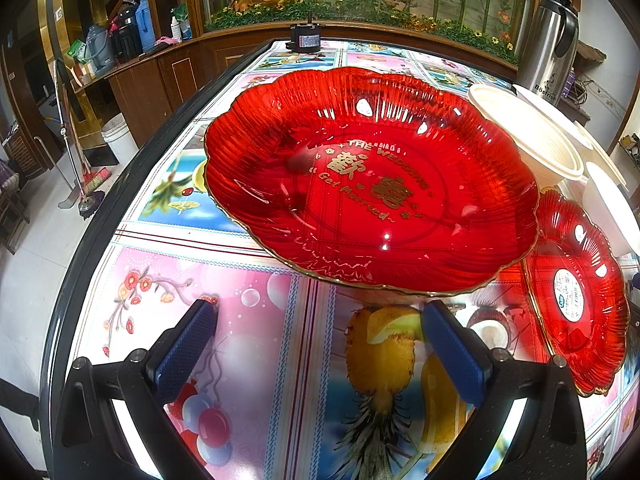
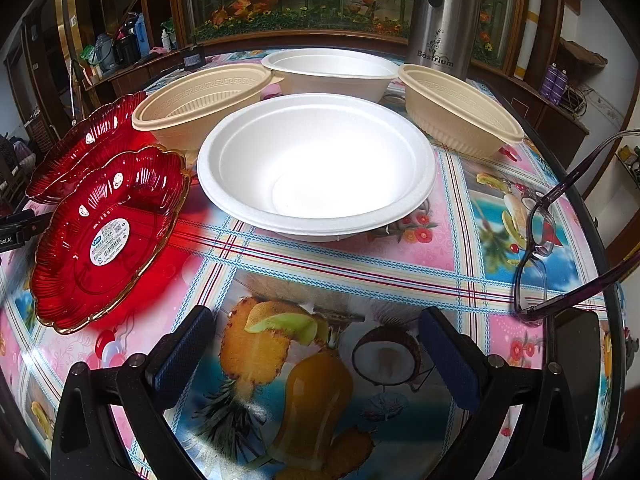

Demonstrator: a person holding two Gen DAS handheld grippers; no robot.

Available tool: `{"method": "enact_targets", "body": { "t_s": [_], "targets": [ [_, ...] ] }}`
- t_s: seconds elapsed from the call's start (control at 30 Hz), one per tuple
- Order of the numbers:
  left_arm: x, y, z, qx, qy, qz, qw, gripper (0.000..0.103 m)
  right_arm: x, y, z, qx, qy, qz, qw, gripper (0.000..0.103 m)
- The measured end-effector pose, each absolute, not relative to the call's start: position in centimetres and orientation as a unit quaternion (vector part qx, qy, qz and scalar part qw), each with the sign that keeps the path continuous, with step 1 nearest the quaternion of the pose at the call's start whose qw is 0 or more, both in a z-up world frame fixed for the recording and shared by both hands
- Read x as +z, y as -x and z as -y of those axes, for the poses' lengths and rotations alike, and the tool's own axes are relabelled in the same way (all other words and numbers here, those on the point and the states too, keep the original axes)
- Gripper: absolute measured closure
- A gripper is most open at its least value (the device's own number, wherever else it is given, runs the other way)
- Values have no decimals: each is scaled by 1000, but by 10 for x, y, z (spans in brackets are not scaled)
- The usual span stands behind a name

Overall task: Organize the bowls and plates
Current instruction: 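Move both tools toward the two red scalloped plates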

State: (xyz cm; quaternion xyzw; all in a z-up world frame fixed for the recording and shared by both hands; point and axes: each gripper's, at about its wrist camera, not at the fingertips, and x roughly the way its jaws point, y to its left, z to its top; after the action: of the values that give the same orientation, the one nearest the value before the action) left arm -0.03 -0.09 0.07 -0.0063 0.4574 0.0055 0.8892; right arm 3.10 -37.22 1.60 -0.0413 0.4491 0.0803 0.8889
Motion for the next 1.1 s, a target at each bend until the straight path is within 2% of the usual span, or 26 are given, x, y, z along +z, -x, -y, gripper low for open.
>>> {"method": "enact_targets", "body": {
  "t_s": [1.1],
  "targets": [
    [0,-3,2,13,10,-456,890,0,16,-32,372,78,40,-449,889,0]
  ]
}}
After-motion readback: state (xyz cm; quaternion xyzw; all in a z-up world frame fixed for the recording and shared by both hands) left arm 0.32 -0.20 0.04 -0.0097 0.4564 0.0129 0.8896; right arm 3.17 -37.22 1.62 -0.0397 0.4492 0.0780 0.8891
